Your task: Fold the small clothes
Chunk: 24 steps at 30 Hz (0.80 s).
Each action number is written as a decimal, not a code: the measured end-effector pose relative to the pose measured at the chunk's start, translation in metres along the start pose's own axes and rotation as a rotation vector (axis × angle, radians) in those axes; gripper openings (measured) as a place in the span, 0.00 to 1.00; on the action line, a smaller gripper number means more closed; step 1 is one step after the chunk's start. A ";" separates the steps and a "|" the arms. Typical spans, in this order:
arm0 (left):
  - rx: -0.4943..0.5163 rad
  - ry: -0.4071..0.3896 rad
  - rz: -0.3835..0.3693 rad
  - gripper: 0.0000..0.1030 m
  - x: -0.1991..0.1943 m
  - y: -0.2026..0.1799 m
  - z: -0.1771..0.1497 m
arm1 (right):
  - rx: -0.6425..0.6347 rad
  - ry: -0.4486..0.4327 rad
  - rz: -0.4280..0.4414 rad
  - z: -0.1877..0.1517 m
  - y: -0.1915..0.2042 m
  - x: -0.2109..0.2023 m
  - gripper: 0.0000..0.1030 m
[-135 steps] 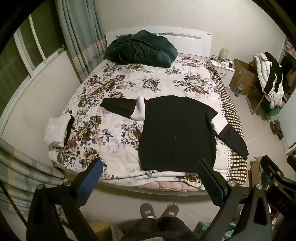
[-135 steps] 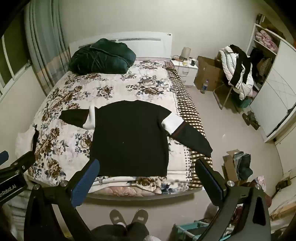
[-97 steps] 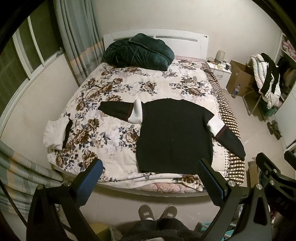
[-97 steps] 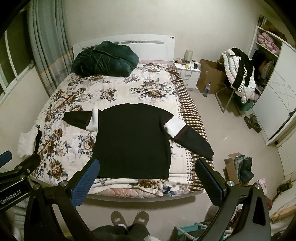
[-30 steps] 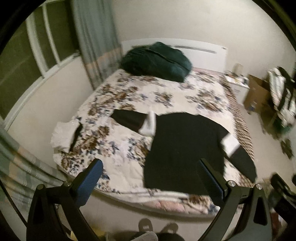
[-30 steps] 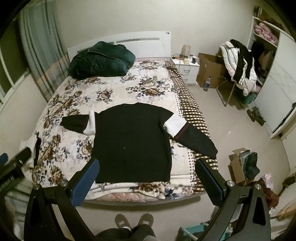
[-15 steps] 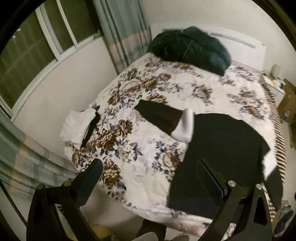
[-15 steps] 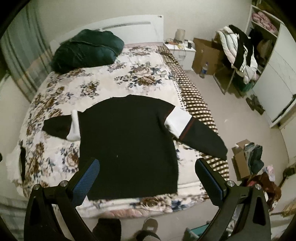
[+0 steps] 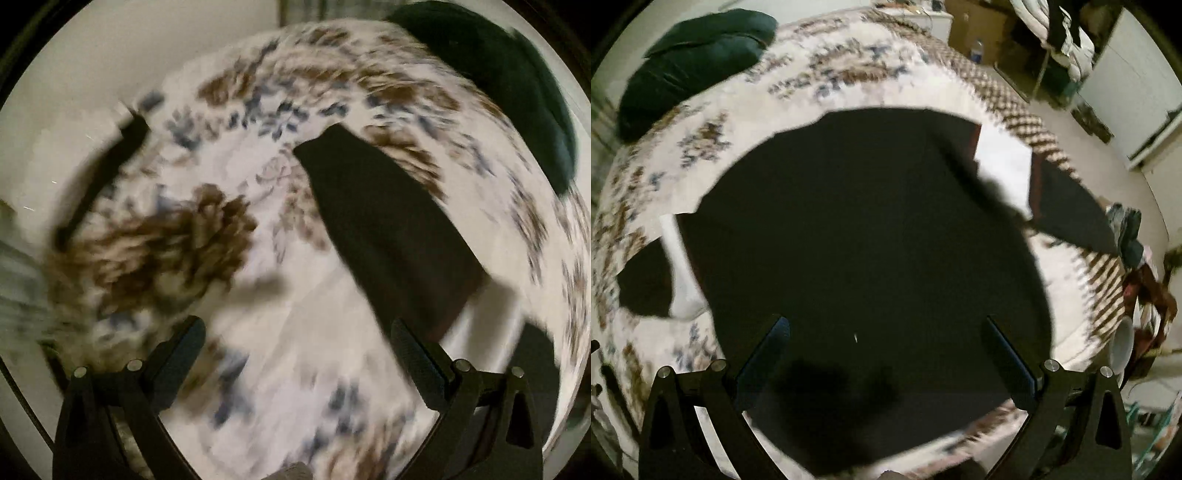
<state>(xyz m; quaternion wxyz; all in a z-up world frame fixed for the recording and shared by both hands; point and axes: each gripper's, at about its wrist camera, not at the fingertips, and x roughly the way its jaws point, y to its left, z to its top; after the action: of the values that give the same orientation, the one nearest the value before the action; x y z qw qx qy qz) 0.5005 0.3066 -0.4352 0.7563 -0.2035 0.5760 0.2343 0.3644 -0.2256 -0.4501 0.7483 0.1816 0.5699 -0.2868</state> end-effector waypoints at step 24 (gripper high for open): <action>-0.199 -0.330 -0.206 0.07 0.052 0.021 0.069 | 0.075 0.039 -0.168 0.002 -0.012 0.143 1.00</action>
<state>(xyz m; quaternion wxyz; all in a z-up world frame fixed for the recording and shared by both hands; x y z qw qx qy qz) 0.5537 0.3696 -0.4685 0.8365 -0.2940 0.3944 0.2417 0.3846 -0.2681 -0.5855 0.7029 0.1665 0.5866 -0.3662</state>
